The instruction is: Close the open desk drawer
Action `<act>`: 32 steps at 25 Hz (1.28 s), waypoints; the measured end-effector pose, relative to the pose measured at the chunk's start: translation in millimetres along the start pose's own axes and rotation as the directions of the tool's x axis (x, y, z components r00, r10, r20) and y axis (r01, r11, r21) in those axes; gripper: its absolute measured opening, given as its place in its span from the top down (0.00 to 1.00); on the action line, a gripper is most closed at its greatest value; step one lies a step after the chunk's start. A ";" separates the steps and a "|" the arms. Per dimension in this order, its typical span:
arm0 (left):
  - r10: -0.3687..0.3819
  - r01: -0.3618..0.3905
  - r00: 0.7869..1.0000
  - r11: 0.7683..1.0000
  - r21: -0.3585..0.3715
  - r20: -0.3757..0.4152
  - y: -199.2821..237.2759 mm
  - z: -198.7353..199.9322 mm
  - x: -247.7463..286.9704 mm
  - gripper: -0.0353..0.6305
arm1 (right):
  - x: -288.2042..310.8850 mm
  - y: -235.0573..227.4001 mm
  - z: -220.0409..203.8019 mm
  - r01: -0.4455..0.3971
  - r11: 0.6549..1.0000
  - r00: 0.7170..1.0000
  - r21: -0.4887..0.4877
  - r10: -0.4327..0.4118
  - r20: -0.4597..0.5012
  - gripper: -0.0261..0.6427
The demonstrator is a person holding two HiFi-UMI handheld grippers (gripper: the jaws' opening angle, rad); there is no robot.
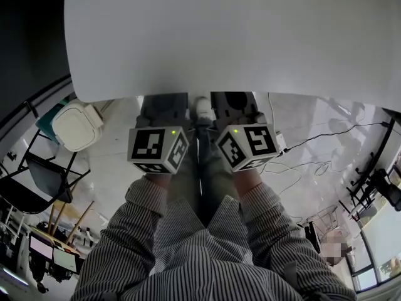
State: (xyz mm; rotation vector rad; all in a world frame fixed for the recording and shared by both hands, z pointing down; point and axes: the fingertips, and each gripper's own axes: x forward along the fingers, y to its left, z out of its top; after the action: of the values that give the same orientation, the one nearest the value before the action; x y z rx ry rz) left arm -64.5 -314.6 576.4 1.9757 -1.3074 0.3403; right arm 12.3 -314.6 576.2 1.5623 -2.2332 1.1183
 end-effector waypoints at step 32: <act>0.000 0.000 1.000 0.999 0.033 0.000 7.5 6.0 18.0 0.93 | 17.9 -7.3 5.9 0.018 0.999 1.000 0.047 -0.017 -0.020 0.94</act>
State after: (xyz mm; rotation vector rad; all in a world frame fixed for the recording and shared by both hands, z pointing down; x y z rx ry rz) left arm -64.1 -332.8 585.7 2.0026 -1.3102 0.3637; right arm 12.6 -332.7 585.3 1.5789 -2.1922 1.1848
